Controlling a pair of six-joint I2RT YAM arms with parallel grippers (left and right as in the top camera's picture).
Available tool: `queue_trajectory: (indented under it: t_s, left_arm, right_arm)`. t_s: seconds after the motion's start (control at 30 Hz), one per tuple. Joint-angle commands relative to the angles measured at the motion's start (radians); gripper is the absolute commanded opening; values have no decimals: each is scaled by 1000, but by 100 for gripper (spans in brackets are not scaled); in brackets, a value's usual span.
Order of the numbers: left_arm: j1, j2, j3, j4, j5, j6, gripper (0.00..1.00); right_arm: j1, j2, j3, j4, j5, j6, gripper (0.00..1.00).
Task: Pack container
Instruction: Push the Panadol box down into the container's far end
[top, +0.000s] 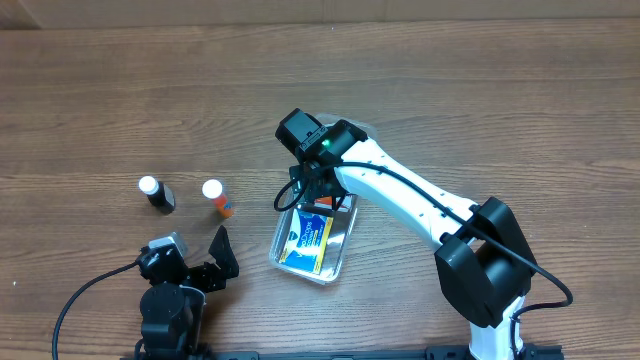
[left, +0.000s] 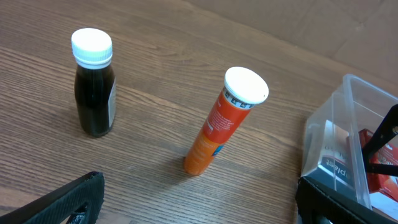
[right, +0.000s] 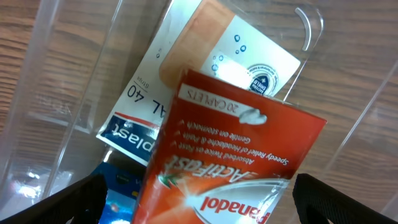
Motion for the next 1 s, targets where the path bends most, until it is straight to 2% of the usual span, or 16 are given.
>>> queue_trajectory:
  t_s: [0.0, 0.17, 0.27, 0.37, 0.5, 0.6, 0.7, 0.87, 0.97]
  left_arm:
    - [5, -8, -3, 0, 4, 19, 100]
    - [5, -8, -3, 0, 4, 19, 100]
    - [5, -8, -3, 0, 4, 19, 100]
    - [5, -8, -3, 0, 4, 19, 100]
    - [5, -8, -3, 0, 4, 19, 100]
    - [5, -8, -3, 0, 4, 19, 100]
    - [5, -8, -3, 0, 4, 19, 100]
    - [5, -8, -3, 0, 4, 19, 100]
    - [5, -8, -3, 0, 4, 19, 100]
  right_arm:
    - [8, -1, 17, -3, 2, 5, 99]
    - [8, 21, -1, 74, -106, 0, 100]
    - [8, 57, -1, 167, -243, -105, 100]
    - [8, 64, -1, 208, -251, -111, 100]
    - [8, 64, 0, 249, -303, -257, 100]
    - [8, 64, 0, 243, -362, -441, 100]
    - [8, 60, 0, 238, -459, -534, 100]
    - [8, -2, 9, 239, -496, -551, 100]
    - [8, -64, 20, 232, -453, -517, 98]
